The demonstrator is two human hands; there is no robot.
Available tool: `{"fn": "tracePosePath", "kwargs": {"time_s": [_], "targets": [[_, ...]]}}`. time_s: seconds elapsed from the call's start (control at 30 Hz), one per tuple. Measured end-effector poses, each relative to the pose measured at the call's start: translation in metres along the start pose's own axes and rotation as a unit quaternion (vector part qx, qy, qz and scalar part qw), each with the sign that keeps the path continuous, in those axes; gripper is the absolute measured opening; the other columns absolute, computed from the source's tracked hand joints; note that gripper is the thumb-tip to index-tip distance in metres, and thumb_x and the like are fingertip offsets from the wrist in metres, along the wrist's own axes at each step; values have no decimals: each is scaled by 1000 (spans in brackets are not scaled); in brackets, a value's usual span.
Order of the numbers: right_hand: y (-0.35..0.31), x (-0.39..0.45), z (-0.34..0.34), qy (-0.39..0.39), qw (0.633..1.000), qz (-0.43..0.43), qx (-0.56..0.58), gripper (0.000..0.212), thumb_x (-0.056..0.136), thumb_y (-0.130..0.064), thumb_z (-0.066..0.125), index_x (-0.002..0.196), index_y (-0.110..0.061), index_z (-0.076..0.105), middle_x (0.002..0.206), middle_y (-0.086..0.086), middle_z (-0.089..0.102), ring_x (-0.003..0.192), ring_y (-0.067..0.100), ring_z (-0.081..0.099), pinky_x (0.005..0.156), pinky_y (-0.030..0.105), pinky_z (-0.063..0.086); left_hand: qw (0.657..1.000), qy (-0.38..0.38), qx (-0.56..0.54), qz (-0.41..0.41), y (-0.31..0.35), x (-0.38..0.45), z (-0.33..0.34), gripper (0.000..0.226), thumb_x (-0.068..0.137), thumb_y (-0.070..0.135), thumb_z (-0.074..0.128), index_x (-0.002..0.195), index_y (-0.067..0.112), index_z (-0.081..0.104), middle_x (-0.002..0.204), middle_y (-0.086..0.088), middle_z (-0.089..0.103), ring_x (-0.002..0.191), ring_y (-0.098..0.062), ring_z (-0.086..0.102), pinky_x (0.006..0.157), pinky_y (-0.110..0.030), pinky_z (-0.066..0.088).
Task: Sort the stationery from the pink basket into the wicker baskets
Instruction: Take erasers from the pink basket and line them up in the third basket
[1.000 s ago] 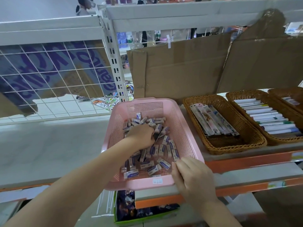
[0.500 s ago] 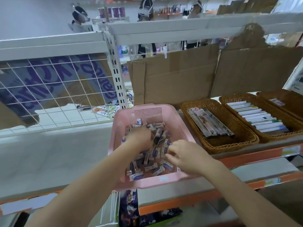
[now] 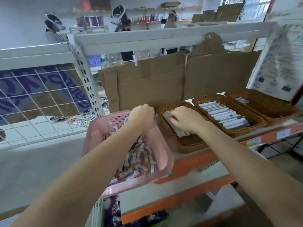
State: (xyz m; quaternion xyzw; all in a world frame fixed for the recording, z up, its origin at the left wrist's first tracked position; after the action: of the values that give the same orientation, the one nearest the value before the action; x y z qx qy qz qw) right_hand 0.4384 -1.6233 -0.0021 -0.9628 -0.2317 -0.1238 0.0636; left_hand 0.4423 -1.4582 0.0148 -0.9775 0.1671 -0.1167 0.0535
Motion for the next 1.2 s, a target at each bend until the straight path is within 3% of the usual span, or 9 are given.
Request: {"fn": "tracePosePath", "kwargs": {"time_s": [0.2,0.27,0.37,0.43,0.53,0.67,0.87,1.03,1.2], "targets": [[105,-36,-19,-29,997,63,-29,24,94,-23,44,89,-11,64,90,4,60,89,25,58,70,33,46,1000,2,-8,20,101,49,-5,31,89,29,49,106,7,62,106,-12,59,99,-35,60,64,-32,39],[142,-52,-25,-32,995,83,-40,26,94,-23,43,78,-8,57,85,4,61,84,26,59,65,34,46,999,-9,-9,33,139,67,-1,31,90,30,48,107,7,62,105,-10,59,97,-33,60,64,-32,39],[196,-74,-33,-53,992,113,-34,32,95,-22,41,80,-4,62,82,11,63,76,27,61,64,40,49,999,-22,-11,38,193,95,4,26,91,28,46,94,8,63,84,-5,55,75,-27,57,55,-30,40],[231,-89,-39,-60,989,129,-28,31,96,-22,41,88,-5,65,87,12,64,76,26,61,65,39,49,999,-29,-16,42,225,115,10,27,91,28,46,75,8,54,70,-2,44,60,-21,48,47,-27,36],[279,-106,-44,-55,987,147,-24,27,96,-23,43,95,-9,66,91,6,65,79,22,61,68,36,52,998,-35,-32,52,267,144,18,33,90,29,48,62,12,46,64,-2,47,53,-16,46,42,-23,33],[341,-117,-47,-48,982,177,-39,25,94,-23,45,85,-12,65,84,4,62,75,20,59,63,33,48,996,-31,-55,59,315,186,27,25,89,29,50,72,12,54,70,-1,56,59,-16,52,46,-24,42],[420,-114,-46,-56,979,190,-48,25,95,-25,44,90,-13,66,88,3,63,79,18,59,72,36,53,996,-36,-48,64,370,253,33,28,91,36,49,92,12,63,72,0,51,68,-19,54,53,-29,44],[469,-108,-40,-67,980,178,-58,23,96,-26,45,95,-13,64,91,2,60,86,20,59,73,34,51,994,-32,-80,65,404,295,39,34,89,37,50,105,10,63,99,-8,61,93,-27,60,66,-32,45],[501,-107,-31,-62,987,135,-59,22,96,-26,45,95,-11,62,90,2,55,89,21,57,70,32,47,991,-38,-124,47,438,320,46,32,89,38,50,100,11,63,87,-4,56,80,-23,55,60,-31,42]]}}
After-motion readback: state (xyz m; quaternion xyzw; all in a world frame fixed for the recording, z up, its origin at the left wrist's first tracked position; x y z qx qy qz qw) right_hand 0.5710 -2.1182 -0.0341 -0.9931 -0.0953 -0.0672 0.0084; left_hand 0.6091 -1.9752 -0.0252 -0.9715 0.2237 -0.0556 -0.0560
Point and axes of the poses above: each hand's wrist, its own x-axis towards the middle knuckle, its own z-axis out of the palm, y = z × x, the point moved 2 cm from there along x, towards the middle knuckle
